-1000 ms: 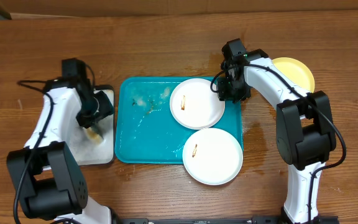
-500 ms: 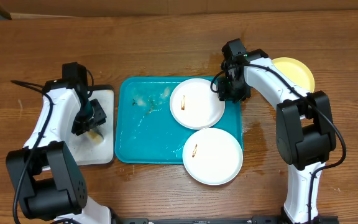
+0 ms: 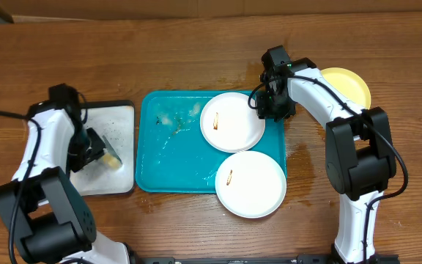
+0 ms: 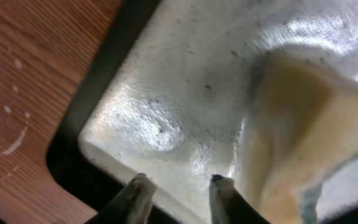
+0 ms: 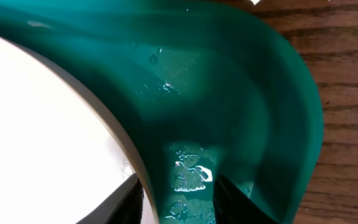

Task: Clean dirty plates on tray and stack at the side
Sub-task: 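Rub the sponge around the soapy dark tray with the left gripper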

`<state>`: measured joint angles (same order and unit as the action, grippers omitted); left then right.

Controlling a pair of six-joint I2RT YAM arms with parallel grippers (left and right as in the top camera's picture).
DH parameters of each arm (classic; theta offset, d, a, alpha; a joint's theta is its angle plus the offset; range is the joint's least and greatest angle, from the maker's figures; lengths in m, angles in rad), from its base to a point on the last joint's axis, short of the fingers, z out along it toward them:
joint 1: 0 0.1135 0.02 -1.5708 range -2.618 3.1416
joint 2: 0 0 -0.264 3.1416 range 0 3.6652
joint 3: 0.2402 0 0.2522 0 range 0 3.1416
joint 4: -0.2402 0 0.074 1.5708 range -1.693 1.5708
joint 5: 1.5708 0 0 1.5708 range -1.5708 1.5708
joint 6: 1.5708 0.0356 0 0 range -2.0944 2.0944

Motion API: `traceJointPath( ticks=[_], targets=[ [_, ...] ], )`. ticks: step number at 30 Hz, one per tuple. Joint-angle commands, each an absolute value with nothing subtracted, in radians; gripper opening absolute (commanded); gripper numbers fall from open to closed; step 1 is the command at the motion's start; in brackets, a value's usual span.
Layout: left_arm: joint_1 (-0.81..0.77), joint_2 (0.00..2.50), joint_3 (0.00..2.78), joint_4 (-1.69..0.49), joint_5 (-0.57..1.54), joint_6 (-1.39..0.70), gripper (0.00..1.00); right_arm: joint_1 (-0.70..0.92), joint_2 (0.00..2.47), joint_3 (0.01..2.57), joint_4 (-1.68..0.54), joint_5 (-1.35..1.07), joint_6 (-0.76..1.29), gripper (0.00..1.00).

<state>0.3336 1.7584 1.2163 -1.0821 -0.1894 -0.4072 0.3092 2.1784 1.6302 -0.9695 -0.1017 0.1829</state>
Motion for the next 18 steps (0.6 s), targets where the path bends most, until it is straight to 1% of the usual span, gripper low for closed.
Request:
traceJointPath(
  ticks=[1, 2, 3, 4, 7, 8, 10, 15, 18],
  targets=[
    [0.355, 1.747, 1.207, -1.060, -0.051, -0.377, 0.26, 0.313, 2.154, 1.628, -0.966, -0.109, 0.186, 0.39],
    [0.355, 1.747, 1.207, -1.053, -0.006, -0.355, 0.21, 0.313, 2.154, 1.628, -0.964, -0.109, 0.186, 0.39],
    [0.353, 1.747, 1.207, -1.047, 0.036, -0.337, 0.08, 0.313, 2.154, 1.628, -0.963, -0.109, 0.186, 0.39],
    [0.351, 1.747, 1.207, -1.043, 0.073, -0.331, 0.04, 0.313, 2.154, 1.628, -0.962, -0.109, 0.186, 0.39],
    [0.337, 1.747, 1.207, -1.035, 0.124, -0.327, 0.04, 0.313, 2.154, 1.628, -0.962, -0.109, 0.186, 0.39],
    [0.332, 1.747, 1.207, -1.032, 0.124, -0.327, 0.04, 0.313, 2.154, 1.628, -0.962, -0.109, 0.186, 0.42],
    [0.319, 1.747, 1.207, -1.023, 0.124, -0.328, 0.04, 0.313, 2.154, 1.628, -0.962, -0.109, 0.186, 0.42],
    [0.262, 1.747, 1.206, -0.987, 0.126, -0.337, 0.04, 0.313, 2.154, 1.628, -0.955, -0.109, 0.186, 0.41],
    [0.216, 1.747, 1.195, -0.960, 0.091, -0.346, 0.04, 0.313, 2.154, 1.628, -0.950, -0.110, 0.186, 0.40]
  ],
)
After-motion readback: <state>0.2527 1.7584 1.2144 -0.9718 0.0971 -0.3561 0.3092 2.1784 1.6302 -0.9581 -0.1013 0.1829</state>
